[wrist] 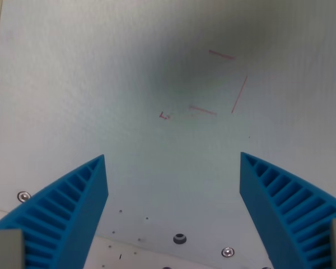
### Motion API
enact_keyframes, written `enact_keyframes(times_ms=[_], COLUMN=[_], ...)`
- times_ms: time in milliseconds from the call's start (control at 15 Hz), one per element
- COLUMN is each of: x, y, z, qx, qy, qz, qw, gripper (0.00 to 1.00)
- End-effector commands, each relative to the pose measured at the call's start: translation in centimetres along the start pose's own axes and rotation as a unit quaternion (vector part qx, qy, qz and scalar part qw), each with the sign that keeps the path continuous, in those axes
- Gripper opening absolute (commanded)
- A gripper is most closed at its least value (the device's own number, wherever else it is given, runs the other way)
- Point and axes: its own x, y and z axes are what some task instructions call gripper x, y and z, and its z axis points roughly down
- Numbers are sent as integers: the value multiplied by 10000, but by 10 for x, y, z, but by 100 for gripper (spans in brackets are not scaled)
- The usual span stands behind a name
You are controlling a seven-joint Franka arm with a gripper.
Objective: Rotate around base positive y
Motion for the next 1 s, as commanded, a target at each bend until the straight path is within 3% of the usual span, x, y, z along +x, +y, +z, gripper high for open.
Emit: enact_keyframes(times_ms=[67, 1000], x=[2, 2], y=[1, 1], z=[-4, -4], qx=[160, 446], qy=[-421, -1182], qz=[-3, -10], qw=[9990, 9920], gripper=[100, 100])
